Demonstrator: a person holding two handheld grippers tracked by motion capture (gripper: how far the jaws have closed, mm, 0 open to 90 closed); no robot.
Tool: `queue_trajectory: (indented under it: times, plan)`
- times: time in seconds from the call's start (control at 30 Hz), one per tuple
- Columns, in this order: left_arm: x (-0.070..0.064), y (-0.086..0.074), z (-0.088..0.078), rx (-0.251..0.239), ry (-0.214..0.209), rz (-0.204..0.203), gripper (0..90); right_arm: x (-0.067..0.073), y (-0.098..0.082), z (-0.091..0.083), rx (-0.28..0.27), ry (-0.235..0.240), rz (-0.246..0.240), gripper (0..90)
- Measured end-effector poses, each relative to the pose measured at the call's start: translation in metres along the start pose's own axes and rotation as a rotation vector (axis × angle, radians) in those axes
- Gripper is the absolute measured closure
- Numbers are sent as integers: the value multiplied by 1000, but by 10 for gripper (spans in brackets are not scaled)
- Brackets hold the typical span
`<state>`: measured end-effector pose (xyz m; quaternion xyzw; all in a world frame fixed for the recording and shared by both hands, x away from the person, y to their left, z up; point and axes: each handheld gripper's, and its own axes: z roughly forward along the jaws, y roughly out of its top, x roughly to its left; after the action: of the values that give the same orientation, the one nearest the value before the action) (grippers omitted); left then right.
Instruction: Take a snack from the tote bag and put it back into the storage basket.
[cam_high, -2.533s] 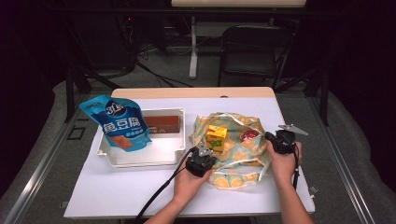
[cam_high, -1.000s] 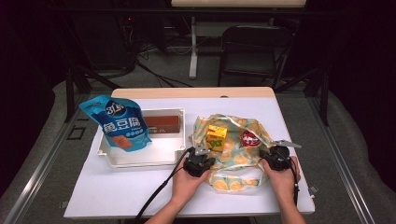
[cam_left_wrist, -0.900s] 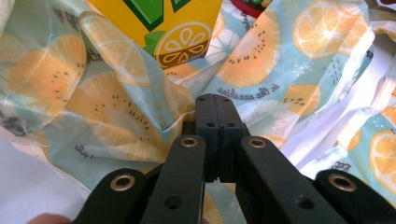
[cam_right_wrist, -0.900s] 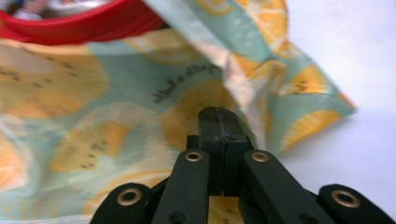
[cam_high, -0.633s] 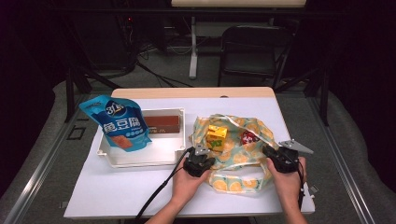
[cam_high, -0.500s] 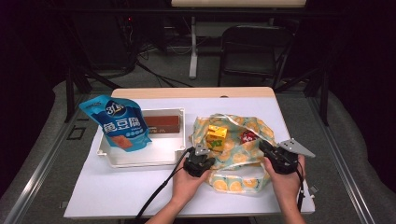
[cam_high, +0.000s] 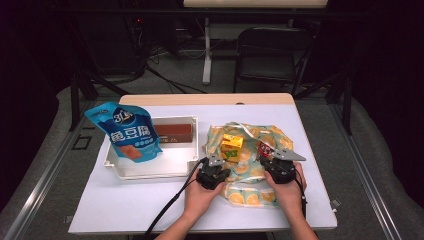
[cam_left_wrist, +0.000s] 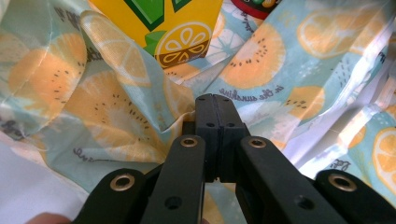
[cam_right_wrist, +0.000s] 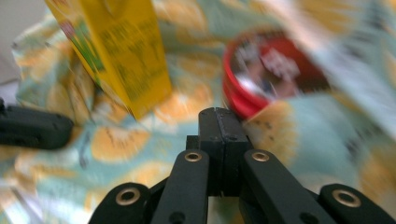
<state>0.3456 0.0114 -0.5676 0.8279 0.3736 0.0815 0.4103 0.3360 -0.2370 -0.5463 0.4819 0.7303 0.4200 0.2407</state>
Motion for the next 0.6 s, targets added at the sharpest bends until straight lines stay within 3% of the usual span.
queue_trajectory:
  times: [0.13,0.2,0.27,0.33,0.4,0.47,0.6]
  plan:
    - [0,0,0,-1,5,8,900,-14,-7,-5,40,-39,52,900]
    - [0,0,0,-1,5,4,900,-25,-11,-6,75,-57,115,899]
    - [0,0,0,-1,3,2,899,-35,-15,-6,88,-102,172,842]
    - [0,0,0,0,3,3,899,-41,-14,-12,29,-104,221,793]
    - [0,0,0,0,0,0,899,-40,-5,-22,-49,-95,213,771]
    - [0,0,0,0,1,0,899,-37,7,-29,-107,-131,161,775]
    - [0,0,0,3,3,5,899,-44,27,-30,-140,-142,148,740]
